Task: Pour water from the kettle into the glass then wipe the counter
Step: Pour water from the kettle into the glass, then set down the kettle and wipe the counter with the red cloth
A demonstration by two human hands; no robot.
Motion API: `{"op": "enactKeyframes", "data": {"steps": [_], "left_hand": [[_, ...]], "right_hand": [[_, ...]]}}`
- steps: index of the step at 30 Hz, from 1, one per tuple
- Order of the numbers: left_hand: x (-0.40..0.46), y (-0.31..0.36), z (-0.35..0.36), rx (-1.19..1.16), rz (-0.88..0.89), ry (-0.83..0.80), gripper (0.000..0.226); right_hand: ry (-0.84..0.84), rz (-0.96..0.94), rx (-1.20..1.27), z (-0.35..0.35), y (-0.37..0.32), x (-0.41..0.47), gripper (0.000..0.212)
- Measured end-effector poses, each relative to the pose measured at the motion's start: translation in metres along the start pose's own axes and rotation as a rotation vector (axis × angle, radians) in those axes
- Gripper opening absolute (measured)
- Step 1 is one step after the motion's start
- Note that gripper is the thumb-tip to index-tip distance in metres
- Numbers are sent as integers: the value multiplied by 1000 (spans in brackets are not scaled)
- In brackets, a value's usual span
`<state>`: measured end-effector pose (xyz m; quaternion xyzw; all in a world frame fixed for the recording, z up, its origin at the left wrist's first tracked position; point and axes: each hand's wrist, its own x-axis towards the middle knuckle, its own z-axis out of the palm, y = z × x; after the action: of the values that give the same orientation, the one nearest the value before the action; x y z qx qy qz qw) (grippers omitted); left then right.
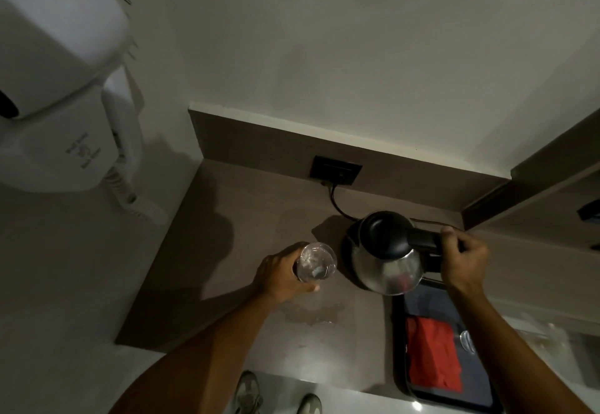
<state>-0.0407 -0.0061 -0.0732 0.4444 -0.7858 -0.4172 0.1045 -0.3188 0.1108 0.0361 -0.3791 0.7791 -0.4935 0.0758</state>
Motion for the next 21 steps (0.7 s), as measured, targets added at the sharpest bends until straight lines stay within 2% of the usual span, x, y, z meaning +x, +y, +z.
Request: {"op": "enactKeyframes", "data": {"steps": [4, 8, 12, 21], "left_hand": [[-1, -1, 1, 4, -2, 11, 95], [0, -1, 0, -2, -11, 17, 95], [0, -1, 1, 5, -12, 7, 96], [1, -2, 5, 3, -34, 25, 96]], "right_hand": [[96, 84, 145, 10, 21, 4, 41], [105, 136, 227, 21, 36, 8, 46], [116, 208, 246, 18, 53, 11, 36], [109, 300, 263, 11, 79, 22, 35]]}}
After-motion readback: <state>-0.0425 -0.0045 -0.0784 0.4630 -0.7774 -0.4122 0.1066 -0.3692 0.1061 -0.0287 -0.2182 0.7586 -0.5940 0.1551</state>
